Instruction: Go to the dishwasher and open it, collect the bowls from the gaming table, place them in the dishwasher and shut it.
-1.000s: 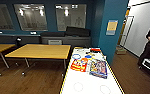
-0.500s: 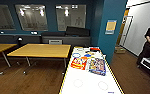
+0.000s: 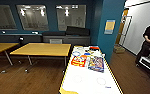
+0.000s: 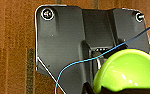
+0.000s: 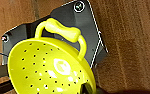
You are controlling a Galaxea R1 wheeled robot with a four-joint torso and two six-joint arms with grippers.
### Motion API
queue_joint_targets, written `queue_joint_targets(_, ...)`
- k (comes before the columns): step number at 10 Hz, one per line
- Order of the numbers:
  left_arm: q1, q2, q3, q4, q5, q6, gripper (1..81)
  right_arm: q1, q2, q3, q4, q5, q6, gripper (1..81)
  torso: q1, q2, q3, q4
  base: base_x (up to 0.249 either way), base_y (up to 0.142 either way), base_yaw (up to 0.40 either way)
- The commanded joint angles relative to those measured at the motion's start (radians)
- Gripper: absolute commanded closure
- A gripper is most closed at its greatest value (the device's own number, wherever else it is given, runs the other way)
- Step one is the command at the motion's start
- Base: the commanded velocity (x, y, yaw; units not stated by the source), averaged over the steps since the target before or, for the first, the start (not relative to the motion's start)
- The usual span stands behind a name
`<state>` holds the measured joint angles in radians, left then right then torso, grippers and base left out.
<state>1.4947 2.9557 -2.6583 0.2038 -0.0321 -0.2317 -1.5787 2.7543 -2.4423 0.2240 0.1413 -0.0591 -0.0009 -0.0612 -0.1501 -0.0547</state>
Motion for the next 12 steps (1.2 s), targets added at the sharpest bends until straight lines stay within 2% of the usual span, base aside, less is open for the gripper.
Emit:
queue_joint_targets(1, -0.033, -0.004, 0.001, 0.009, 0.051, 0.006, 81.1, 0.032, -0.019, 0.003, -0.011, -0.057, -0.004, 81.1, 0.001, 0.0, 0.0, 0.0, -0.159, 0.0, 0.0)
queue_joint_targets(12, -0.032, -0.004, 0.001, 0.011, 0.054, 0.008, 81.1, 0.035, -0.005, 0.0, -0.011, -0.055, -0.005, 81.1, 0.001, 0.0, 0.0, 0.0, -0.181, 0.0, 0.0)
